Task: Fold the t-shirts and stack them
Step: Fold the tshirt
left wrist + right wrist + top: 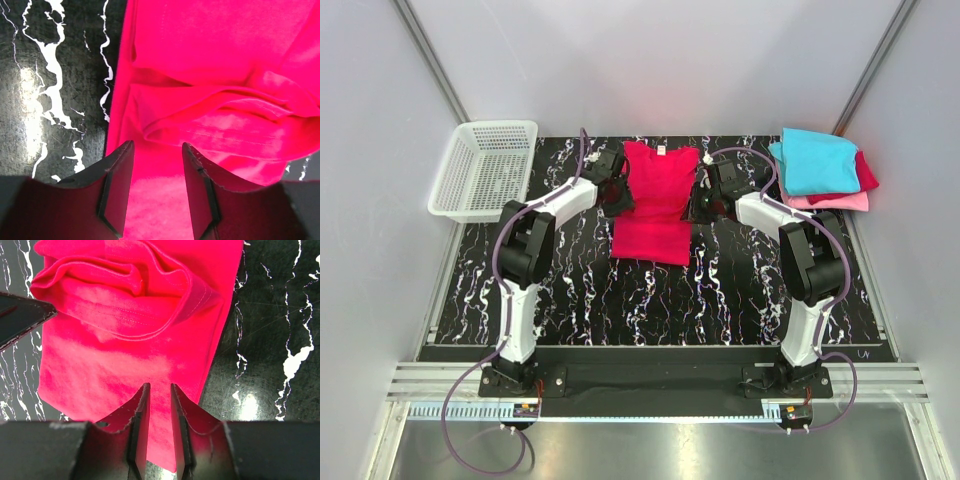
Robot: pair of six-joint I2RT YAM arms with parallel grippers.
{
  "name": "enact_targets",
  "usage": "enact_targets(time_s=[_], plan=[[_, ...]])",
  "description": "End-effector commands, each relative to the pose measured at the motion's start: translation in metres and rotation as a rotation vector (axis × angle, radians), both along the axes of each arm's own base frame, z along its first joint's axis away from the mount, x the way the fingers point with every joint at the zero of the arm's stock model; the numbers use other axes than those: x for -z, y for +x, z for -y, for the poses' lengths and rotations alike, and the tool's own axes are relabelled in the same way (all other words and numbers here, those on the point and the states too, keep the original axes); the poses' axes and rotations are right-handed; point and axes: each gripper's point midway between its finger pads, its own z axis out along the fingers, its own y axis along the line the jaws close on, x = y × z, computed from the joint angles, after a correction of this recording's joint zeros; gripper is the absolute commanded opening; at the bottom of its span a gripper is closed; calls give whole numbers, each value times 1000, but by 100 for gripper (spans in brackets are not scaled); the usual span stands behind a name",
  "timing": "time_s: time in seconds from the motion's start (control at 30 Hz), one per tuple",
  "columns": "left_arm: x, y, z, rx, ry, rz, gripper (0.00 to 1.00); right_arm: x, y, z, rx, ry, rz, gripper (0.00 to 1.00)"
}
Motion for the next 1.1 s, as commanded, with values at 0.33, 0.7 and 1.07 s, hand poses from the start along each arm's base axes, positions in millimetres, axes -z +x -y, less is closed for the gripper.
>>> enact_targets(time_s=[0.33,0.7,1.07], plan=[[-11,36,7,-4,32,93,0,-12,4,-4,1,8,40,28],[-59,57,2,-43,33,237,0,-20,8,-2,8,-9,70,27],[-81,95,24,-26,-40,457,4,-18,5,-4,-6,8,55,27]])
